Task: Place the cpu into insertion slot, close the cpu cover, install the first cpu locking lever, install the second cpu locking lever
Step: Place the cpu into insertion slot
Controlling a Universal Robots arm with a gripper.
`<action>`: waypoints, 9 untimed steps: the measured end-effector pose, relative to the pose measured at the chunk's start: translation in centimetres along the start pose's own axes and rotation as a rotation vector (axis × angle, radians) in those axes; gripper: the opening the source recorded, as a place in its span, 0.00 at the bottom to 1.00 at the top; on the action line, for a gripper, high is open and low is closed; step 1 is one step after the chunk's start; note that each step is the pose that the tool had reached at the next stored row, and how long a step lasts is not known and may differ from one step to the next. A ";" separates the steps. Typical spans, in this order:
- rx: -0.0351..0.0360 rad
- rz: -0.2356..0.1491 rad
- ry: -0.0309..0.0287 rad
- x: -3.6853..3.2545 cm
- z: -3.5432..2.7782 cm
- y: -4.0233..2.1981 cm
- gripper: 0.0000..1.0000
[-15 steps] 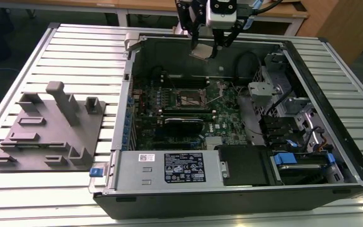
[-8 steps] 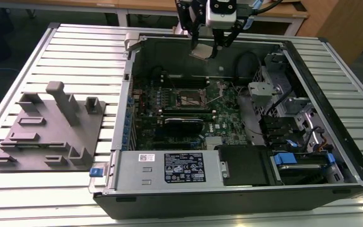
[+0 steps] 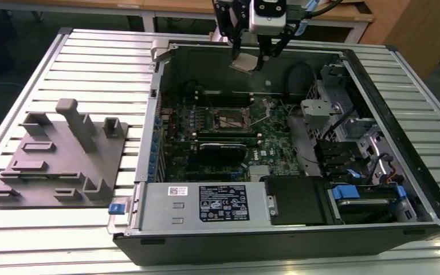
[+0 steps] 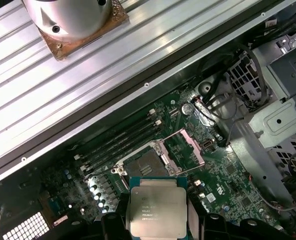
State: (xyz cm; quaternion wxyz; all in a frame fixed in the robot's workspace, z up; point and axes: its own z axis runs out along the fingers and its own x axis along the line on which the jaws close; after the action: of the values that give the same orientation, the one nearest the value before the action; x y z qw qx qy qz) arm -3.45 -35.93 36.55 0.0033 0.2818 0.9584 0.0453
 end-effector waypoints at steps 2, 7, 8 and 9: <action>-0.0002 0.007 -0.0006 0.00 0.00 0.00 0.54; -0.0004 0.019 -0.0017 0.00 0.00 0.00 0.54; -0.0005 0.021 -0.0019 0.00 0.00 0.00 0.54; -0.0005 0.024 -0.0021 0.00 0.00 0.00 0.54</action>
State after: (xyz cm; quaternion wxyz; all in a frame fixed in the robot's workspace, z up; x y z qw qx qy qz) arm -3.45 -35.93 36.55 0.0038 0.2931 0.9550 0.0453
